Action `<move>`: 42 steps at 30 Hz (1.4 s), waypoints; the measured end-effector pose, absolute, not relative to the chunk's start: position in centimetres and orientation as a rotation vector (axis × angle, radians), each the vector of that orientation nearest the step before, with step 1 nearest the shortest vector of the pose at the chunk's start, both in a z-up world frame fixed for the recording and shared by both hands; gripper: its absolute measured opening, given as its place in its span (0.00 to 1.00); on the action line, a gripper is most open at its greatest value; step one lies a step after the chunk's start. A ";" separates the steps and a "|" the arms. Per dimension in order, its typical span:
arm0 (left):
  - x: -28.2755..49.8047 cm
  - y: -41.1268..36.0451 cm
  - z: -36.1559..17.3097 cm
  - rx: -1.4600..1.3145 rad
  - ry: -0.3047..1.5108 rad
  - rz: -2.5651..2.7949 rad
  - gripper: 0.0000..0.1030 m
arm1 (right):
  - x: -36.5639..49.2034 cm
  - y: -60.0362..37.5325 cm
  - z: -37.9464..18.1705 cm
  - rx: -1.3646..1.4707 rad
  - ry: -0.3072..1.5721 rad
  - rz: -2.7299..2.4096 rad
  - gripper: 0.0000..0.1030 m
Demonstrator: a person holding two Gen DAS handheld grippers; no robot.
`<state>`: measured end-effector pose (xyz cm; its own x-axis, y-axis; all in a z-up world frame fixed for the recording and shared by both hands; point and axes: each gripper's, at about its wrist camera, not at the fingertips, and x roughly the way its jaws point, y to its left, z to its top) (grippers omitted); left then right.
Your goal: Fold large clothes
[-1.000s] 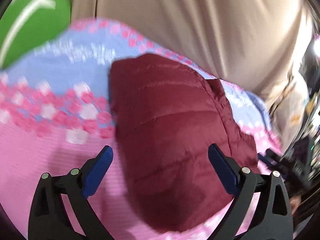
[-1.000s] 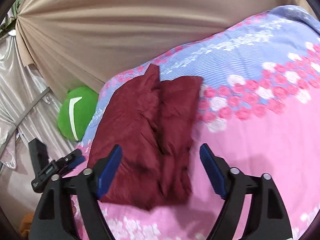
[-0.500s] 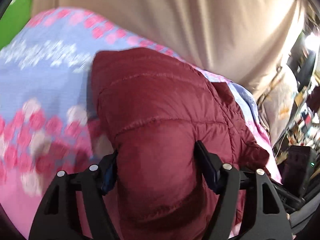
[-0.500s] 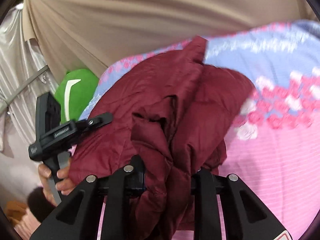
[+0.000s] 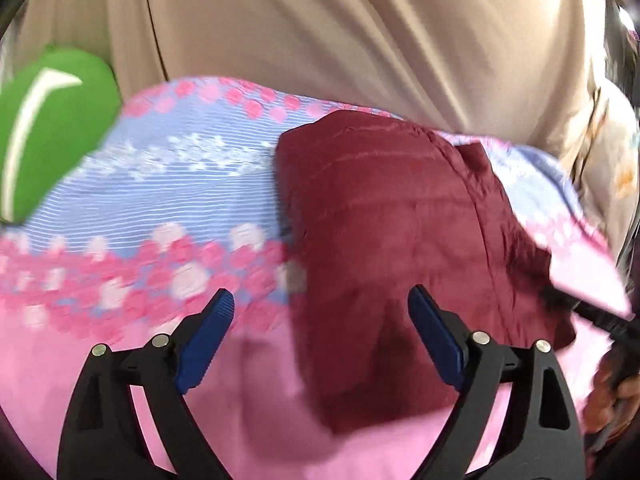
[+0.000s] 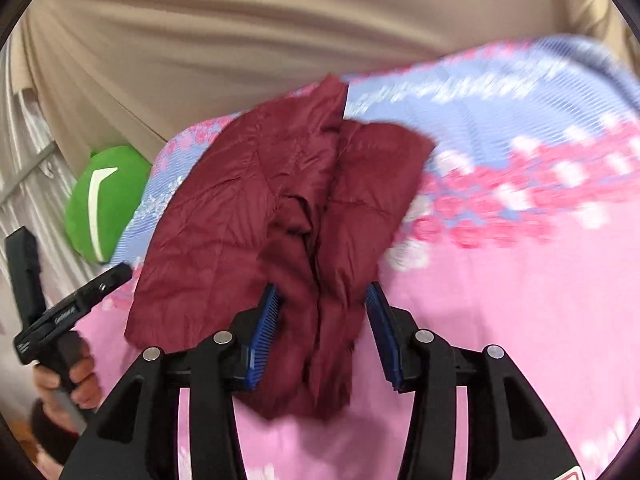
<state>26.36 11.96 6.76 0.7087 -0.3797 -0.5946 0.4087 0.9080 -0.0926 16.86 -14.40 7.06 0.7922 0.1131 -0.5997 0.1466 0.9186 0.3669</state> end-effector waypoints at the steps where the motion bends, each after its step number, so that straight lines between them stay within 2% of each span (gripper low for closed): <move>1: 25.4 12.0 6.6 0.075 0.655 -0.410 0.84 | 16.1 -13.7 7.5 0.393 0.646 -0.028 0.41; 2: 25.0 11.8 6.3 0.091 0.670 -0.391 0.84 | 15.5 -13.1 7.7 0.368 0.635 -0.029 0.32; 5: 24.6 11.1 4.7 0.135 0.706 -0.343 0.83 | 15.2 -10.6 7.6 0.266 0.659 -0.042 0.23; 17: 25.4 9.4 1.2 0.206 0.766 -0.246 0.84 | 18.9 -10.4 2.8 0.171 0.812 -0.046 0.20; 25: 21.7 11.8 3.6 0.149 0.760 -0.314 0.82 | 11.8 -10.1 6.8 0.211 0.763 0.026 0.23; 27: 20.6 12.3 3.3 0.168 0.773 -0.318 0.82 | 11.2 -9.4 6.1 0.217 0.822 0.101 0.17; 28: 20.5 12.3 3.0 0.173 0.785 -0.315 0.82 | 11.5 -9.1 5.4 0.225 0.851 0.127 0.10; 33: 22.2 11.8 0.6 0.165 0.840 -0.259 0.82 | 15.4 -9.4 2.9 0.184 0.913 0.065 0.04; 34: 22.5 11.7 0.3 0.159 0.851 -0.250 0.82 | 16.2 -9.7 2.4 0.181 0.923 0.053 0.00; 42: 23.0 10.3 -0.7 0.184 0.849 -0.241 0.83 | 18.4 -13.0 1.7 0.261 0.900 0.006 0.00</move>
